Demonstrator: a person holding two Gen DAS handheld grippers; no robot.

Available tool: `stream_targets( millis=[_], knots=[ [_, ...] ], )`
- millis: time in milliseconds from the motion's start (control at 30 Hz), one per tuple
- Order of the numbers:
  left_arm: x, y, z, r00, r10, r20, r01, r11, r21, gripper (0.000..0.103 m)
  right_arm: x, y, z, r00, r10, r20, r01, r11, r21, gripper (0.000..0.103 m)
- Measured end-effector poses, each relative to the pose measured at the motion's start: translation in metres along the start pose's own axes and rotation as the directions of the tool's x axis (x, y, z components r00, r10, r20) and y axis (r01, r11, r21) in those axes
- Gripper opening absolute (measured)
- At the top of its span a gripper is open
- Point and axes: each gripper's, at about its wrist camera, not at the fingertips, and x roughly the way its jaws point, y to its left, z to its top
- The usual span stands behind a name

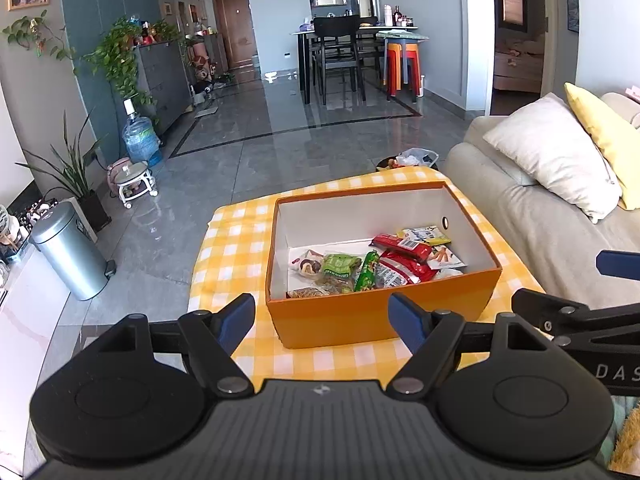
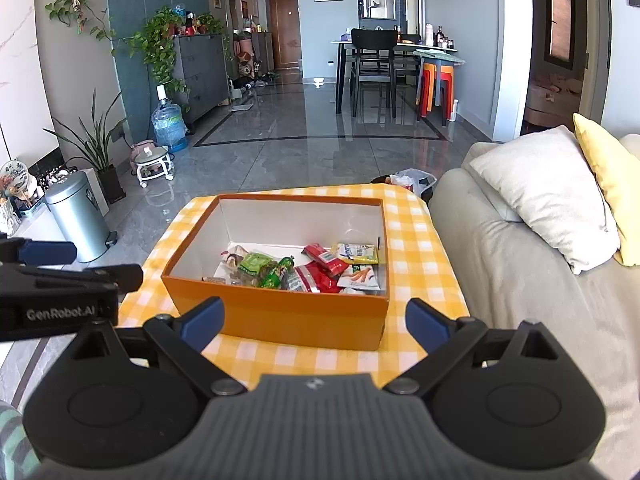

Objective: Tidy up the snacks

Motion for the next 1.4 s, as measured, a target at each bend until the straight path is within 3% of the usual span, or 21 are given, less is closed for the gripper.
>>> stream_targets(
  millis=[1400],
  knots=[
    [0.0038,0.0013,0.0010,0.999,-0.011,-0.038,0.008,0.998,-0.063,0.089,0.0054,0.0029,0.0085,1.000,0.009,0.005,-0.009,1.000,-0.003,0.094]
  ],
)
